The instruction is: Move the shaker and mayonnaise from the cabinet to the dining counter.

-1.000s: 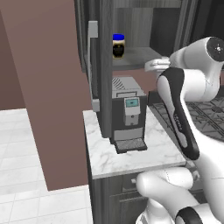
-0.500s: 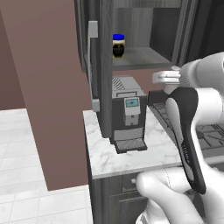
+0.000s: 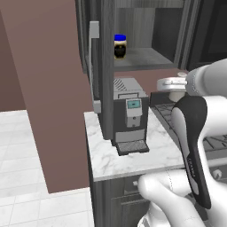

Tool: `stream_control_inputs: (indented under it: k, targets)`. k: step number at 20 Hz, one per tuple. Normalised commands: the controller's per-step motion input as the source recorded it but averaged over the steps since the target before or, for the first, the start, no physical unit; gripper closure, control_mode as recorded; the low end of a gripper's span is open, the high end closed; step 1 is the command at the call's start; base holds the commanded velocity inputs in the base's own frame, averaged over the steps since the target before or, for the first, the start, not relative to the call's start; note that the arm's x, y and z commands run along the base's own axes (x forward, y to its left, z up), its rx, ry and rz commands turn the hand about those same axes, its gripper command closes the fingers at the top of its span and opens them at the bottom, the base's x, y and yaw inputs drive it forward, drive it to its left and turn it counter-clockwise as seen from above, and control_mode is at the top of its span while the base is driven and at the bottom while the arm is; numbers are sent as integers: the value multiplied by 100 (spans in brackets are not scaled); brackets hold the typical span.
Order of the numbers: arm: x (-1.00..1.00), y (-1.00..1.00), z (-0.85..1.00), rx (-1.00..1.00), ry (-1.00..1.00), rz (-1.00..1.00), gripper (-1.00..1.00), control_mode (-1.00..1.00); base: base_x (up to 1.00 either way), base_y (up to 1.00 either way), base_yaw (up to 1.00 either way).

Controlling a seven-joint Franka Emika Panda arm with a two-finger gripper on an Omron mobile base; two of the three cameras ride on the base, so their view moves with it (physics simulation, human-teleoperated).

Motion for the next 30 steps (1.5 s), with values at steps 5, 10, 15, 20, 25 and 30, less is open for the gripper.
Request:
stream_control_inputs:
  k: [5, 10, 15, 20, 25, 30]
  targets:
    - [0, 0, 0, 0, 0, 0, 100, -100, 0, 0, 0]
    - [0, 0, 0, 0, 0, 0, 100, -100, 0, 0, 0]
    - [0, 0, 0, 0, 0, 0, 100, -100, 0, 0, 0]
    - [0, 0, 0, 0, 0, 0, 100, -100, 0, 0, 0]
    - [0, 0, 0, 0, 0, 0, 100, 100, 0, 0, 0]
    - [0, 0, 0, 0, 0, 0, 100, 100, 0, 0, 0]
